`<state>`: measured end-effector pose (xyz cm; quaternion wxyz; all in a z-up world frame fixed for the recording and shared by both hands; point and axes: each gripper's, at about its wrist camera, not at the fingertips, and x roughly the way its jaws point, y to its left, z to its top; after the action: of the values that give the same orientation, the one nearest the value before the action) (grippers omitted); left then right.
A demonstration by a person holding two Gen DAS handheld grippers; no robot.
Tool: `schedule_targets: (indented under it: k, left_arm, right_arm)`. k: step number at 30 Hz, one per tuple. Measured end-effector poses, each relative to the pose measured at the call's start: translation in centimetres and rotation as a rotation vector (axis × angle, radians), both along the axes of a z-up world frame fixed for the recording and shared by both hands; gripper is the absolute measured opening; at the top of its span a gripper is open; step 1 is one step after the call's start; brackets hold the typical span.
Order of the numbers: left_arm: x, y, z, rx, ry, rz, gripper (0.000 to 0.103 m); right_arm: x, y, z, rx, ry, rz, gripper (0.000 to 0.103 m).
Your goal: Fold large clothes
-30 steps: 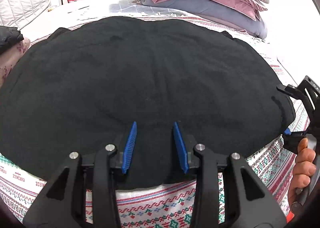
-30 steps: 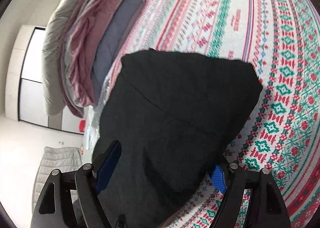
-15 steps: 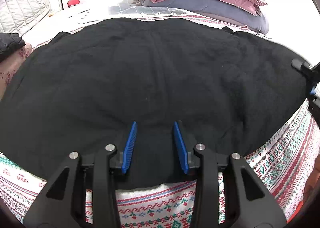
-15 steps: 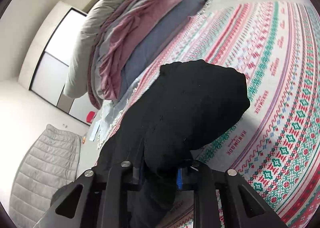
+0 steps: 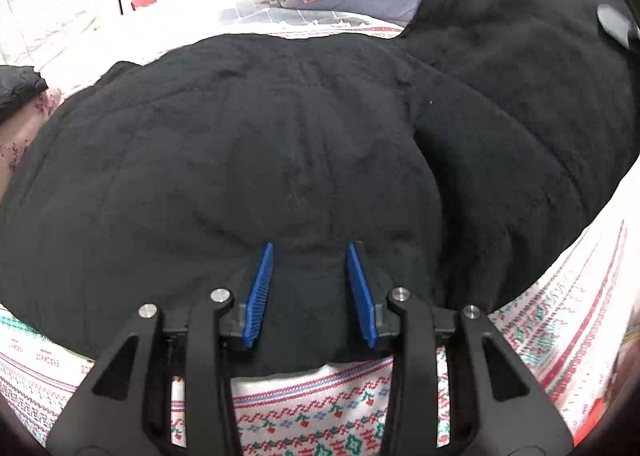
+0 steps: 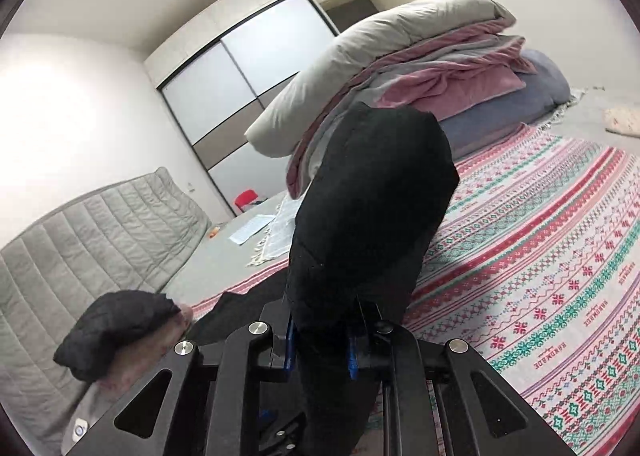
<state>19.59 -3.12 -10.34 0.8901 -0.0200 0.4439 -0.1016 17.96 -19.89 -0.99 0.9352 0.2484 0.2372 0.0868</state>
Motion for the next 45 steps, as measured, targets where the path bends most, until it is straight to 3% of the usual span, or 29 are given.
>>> schedule_targets:
  k: [2, 7, 11, 16, 21, 26, 30, 32, 35, 41, 44, 45]
  left_arm:
    - [0.3, 0.6, 0.7, -0.020, 0.020, 0.008, 0.040]
    - [-0.1, 1.9, 2.2, 0.063, -0.017, 0.046, 0.040]
    - [0.2, 1.2, 0.3, 0.106, 0.063, 0.010, 0.040]
    - [0.3, -0.3, -0.5, 0.197, 0.030, 0.014, 0.040]
    - [1.3, 0.9, 1.3, 0.116, 0.048, -0.014, 0.040]
    - [4.2, 0.9, 3.6, 0.102, 0.021, -0.006, 0.040]
    - [7.4, 0.1, 1.8, 0.089, 0.110, -0.009, 0.040]
    - [7.9, -0.7, 0.3, 0.133, 0.125, -0.021, 0.041]
    - [7.8, -1.3, 0.7, 0.169, 0.125, -0.027, 0.041]
    - [11.0, -1.0, 4.2, 0.144, 0.068, 0.017, 0.041]
    - [13.2, -1.2, 3.7, 0.109, 0.110, 0.037, 0.041]
    - [14.2, -1.4, 2.4, 0.106, 0.163, 0.035, 0.041]
  right_arm:
    - [-0.3, -0.9, -0.3, 0.016, 0.004, -0.018, 0.018]
    - [-0.9, -3.0, -0.7, 0.072, 0.025, -0.050, 0.018]
    - [-1.0, -2.9, -0.4, 0.071, 0.022, -0.047, 0.018]
    - [-1.2, -1.8, 0.0, 0.056, 0.006, -0.020, 0.018]
    - [-1.3, -1.7, 0.2, 0.060, 0.000, -0.017, 0.018]
    - [-1.2, -2.7, 0.0, 0.102, 0.011, -0.033, 0.018]
    - [-1.2, -2.6, 0.1, 0.105, 0.012, -0.033, 0.018]
    - [-1.2, -2.5, 0.1, 0.107, 0.011, -0.029, 0.018]
    - [-1.1, -2.2, 0.3, 0.104, 0.007, -0.019, 0.018]
    - [-1.1, -2.2, 0.4, 0.112, 0.004, -0.018, 0.018]
    - [-1.1, -2.5, 0.3, 0.121, 0.008, -0.019, 0.018]
    - [-1.1, -2.5, 0.3, 0.122, 0.008, -0.019, 0.018]
